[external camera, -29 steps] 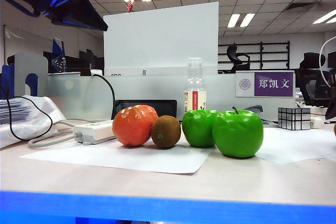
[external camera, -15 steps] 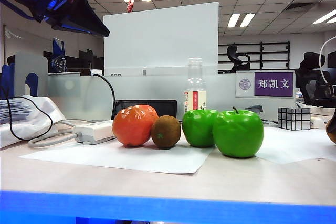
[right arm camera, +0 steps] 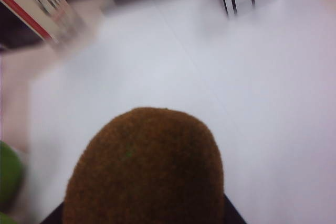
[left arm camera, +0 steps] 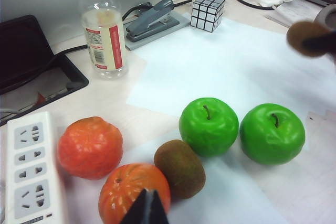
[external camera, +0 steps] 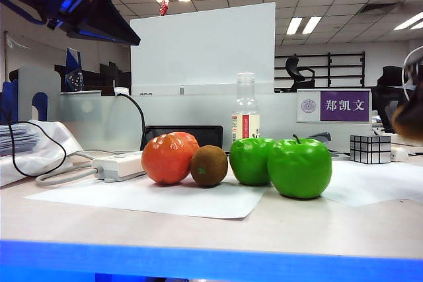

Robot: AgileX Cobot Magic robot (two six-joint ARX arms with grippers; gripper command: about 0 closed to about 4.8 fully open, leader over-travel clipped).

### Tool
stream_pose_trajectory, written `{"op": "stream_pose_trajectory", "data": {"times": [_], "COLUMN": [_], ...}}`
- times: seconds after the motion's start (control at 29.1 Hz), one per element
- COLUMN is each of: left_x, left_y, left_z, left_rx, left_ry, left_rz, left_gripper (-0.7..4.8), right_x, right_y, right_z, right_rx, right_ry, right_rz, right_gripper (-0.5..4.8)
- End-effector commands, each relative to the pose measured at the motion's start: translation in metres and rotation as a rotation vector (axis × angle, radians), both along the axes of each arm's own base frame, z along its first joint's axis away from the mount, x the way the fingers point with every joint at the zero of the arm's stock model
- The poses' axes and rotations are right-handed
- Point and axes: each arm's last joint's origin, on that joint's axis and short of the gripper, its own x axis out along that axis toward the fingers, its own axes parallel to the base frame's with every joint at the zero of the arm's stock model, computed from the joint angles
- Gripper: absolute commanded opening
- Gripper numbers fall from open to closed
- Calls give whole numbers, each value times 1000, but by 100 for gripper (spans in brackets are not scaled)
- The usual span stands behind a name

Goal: Put the same fruits together.

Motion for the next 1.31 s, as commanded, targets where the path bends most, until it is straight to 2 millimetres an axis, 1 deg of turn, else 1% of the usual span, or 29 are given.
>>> {"op": "stream_pose_trajectory", "data": {"times": [0.03,0.07,0.14,0.21,0.45,0.52,0.55,0.69,0.72,0.93,1.06,1.17,1.31], "left_x": [1,1,2,2,2,2,2,2,2,2,2,2,2], "left_y": [0,0,0,0,0,0,0,0,0,0,0,0,0], "left_z": [4,5,7,8,9,9,9,9,9,9,9,9,9], "left_rx": [-9,-12,-17,-21,-26,-26,-26,-26,-26,-27,-27,-27,-26], "left_ry": [-33,-42,-57,-70,-78,-78,-78,-78,-78,-80,-80,-79,-79], "left_rz": [2,2,2,2,3,3,3,3,3,3,3,3,3], "left_gripper": [-4,-4,-4,-4,-4,-4,-4,-4,-4,-4,-4,-4,-4], "right_x": [-8,-12,-20,-24,-30,-31,-33,-36,-35,-31,-19,-13,-11], "right_y": [6,13,28,44,96,109,122,142,150,177,193,198,199], "right_z": [32,42,53,56,51,47,43,33,29,19,10,2,-4], "right_rx": [44,58,52,36,19,14,16,3,3,-4,-12,-51,-67], "right_ry": [-114,-149,-182,-189,-153,-137,-116,-78,-65,-30,2,13,26], "right_rz": [95,142,203,267,409,447,497,548,581,662,692,691,693], "right_gripper": [-8,-8,-8,-8,-8,-8,-8,-8,-8,-8,-8,-8,-8]}}
